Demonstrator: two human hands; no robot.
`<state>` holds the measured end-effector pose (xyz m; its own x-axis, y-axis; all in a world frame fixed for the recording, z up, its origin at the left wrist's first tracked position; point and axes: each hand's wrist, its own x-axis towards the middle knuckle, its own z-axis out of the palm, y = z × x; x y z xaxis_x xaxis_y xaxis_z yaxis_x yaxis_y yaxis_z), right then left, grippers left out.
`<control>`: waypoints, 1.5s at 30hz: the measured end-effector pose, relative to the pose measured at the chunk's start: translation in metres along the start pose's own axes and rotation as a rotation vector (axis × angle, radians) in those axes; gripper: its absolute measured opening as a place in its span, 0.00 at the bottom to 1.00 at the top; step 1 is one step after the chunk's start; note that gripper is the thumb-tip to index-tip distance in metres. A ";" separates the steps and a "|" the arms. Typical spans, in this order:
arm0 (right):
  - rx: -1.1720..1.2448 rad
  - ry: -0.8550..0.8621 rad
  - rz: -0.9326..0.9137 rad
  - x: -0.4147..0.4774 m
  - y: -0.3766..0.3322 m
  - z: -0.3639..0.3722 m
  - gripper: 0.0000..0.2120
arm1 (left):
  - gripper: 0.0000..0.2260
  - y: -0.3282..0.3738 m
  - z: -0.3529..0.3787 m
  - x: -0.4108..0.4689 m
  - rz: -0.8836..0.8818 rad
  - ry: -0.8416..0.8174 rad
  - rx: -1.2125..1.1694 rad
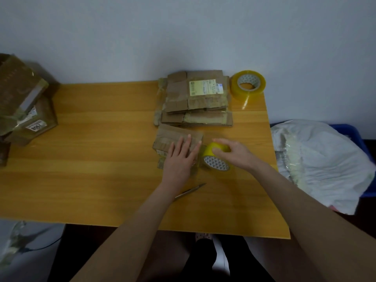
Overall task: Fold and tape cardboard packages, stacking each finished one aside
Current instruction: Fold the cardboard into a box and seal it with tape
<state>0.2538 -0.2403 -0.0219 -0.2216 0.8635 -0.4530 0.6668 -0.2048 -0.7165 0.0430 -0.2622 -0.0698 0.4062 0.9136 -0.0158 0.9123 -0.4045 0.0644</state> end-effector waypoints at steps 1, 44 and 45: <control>0.000 0.024 0.029 0.004 -0.002 0.004 0.26 | 0.24 0.001 0.000 0.002 -0.003 0.003 0.004; -0.012 0.341 0.269 0.018 0.006 0.023 0.10 | 0.10 0.026 0.006 -0.063 -0.303 -0.371 -0.103; -0.009 0.338 0.271 0.017 0.005 0.023 0.10 | 0.10 0.029 -0.004 -0.062 -0.298 -0.315 -0.126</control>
<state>0.2373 -0.2369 -0.0456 0.2069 0.8819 -0.4235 0.6752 -0.4420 -0.5906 0.0445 -0.3307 -0.0630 0.1408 0.9247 -0.3536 0.9863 -0.0999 0.1313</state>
